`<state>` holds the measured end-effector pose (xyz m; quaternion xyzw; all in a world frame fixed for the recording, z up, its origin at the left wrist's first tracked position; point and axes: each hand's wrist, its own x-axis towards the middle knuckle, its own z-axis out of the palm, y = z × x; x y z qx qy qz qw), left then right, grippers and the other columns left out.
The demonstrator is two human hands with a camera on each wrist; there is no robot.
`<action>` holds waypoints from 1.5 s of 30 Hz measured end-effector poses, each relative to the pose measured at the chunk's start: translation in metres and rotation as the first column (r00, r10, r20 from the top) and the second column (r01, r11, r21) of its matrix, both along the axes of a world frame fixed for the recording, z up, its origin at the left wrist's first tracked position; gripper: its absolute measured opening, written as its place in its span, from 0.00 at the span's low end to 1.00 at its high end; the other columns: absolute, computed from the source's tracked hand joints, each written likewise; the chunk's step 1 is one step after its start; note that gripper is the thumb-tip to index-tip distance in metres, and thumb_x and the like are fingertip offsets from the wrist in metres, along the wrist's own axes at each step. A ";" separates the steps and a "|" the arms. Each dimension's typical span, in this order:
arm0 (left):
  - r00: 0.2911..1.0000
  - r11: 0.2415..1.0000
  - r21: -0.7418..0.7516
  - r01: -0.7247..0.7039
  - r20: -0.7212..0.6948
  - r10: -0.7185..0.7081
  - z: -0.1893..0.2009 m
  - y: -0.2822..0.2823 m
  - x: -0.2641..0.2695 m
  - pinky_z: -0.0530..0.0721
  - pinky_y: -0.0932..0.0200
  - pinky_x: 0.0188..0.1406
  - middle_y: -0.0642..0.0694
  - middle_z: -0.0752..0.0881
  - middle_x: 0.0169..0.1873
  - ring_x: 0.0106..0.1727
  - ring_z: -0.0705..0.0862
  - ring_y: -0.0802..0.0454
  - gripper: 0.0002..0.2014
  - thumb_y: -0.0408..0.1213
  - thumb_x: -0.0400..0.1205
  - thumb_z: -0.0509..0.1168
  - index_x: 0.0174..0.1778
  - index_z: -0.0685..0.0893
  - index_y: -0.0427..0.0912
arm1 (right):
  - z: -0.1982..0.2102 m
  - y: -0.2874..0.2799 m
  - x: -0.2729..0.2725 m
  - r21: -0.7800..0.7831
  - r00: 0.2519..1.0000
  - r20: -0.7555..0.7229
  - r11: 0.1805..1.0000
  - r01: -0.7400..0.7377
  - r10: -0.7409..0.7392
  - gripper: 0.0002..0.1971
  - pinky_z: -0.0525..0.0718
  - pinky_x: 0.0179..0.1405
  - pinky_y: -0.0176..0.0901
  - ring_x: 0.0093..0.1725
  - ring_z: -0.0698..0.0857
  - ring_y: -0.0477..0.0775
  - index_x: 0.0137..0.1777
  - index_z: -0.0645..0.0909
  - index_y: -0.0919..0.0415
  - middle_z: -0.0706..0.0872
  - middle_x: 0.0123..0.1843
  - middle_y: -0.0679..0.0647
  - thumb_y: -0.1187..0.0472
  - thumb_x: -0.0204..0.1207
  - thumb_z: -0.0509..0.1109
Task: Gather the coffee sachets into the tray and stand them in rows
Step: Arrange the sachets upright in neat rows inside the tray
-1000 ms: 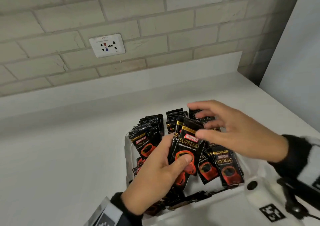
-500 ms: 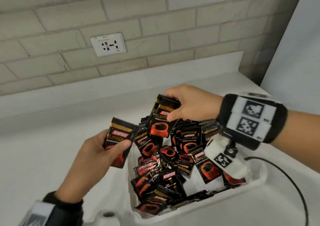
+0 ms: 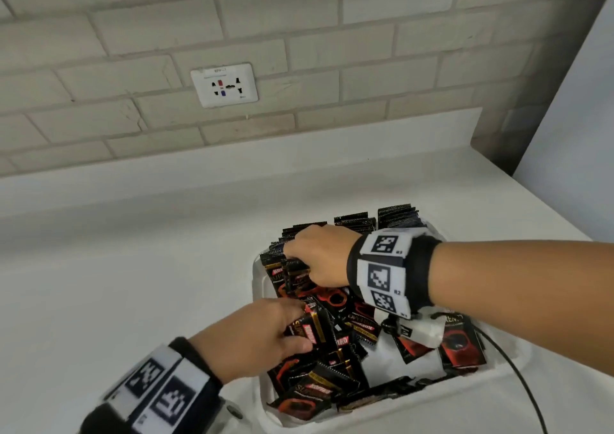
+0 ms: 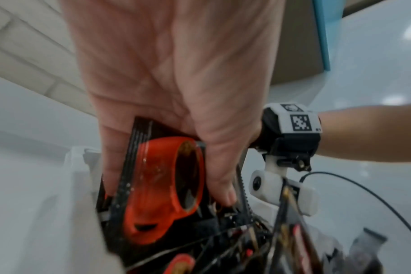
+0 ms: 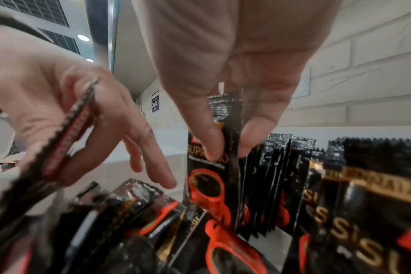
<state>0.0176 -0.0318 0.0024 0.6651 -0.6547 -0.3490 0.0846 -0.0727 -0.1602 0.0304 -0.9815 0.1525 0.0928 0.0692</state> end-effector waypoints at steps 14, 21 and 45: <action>0.999 0.998 0.042 0.043 -0.023 -0.042 -0.011 -0.003 0.004 0.78 0.69 0.61 0.55 0.76 0.69 0.64 0.79 0.59 0.19 0.44 0.82 0.63 0.70 0.77 0.46 | -0.009 -0.006 0.008 0.099 0.995 -0.049 0.991 0.087 -0.083 0.19 0.79 0.41 0.46 0.49 0.80 0.57 0.61 0.72 0.62 0.80 0.58 0.59 0.66 0.72 0.73; 0.972 0.995 0.021 -0.102 -0.210 0.104 0.005 0.003 0.017 0.85 0.57 0.52 0.53 0.89 0.49 0.48 0.88 0.59 0.11 0.41 0.81 0.65 0.59 0.82 0.50 | 0.013 -0.016 0.000 0.162 0.990 -0.021 0.977 0.141 -0.139 0.23 0.72 0.32 0.34 0.43 0.76 0.50 0.59 0.73 0.58 0.76 0.48 0.50 0.58 0.67 0.78; 0.896 0.864 -0.359 -0.352 -0.397 0.200 0.026 -0.044 -0.064 0.84 0.62 0.42 0.54 0.87 0.35 0.39 0.86 0.51 0.05 0.43 0.77 0.68 0.43 0.83 0.60 | 0.044 -0.020 -0.133 0.553 0.732 0.455 0.805 0.214 -0.507 0.09 0.74 0.31 0.23 0.28 0.79 0.31 0.38 0.81 0.46 0.84 0.38 0.44 0.63 0.71 0.74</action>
